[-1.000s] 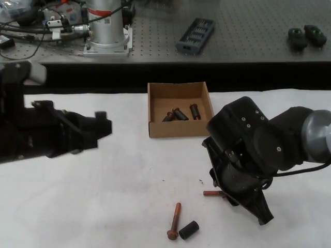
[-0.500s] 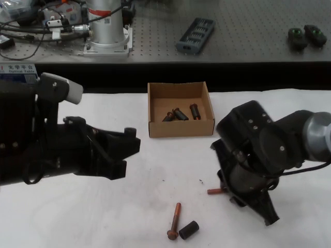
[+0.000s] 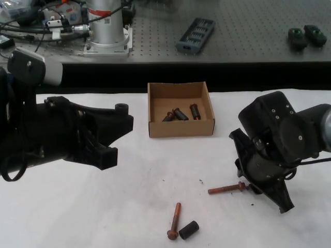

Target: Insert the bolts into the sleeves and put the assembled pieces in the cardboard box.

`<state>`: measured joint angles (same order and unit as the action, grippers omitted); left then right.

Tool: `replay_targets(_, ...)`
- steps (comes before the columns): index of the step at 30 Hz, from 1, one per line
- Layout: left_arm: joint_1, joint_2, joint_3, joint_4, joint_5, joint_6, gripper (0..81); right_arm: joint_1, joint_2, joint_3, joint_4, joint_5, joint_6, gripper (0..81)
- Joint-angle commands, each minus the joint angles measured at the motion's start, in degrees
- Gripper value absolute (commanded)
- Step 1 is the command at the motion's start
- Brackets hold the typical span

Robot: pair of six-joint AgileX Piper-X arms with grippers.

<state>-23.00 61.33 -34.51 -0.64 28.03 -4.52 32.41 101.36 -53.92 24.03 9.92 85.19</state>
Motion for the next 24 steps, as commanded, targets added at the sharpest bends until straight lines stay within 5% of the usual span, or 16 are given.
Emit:
replay_targets(1, -0.11, -0.57, -0.06, -1.10, -0.73, 0.63, 8.3, -0.23, 0.12, 0.05, -2.86, -0.84, -0.40, 24.4)
replay_targets(24, -0.11, -0.57, -0.06, -1.10, -0.73, 0.63, 8.3, 3.06, 0.12, 0.05, 3.59, -8.19, 3.94, 24.4)
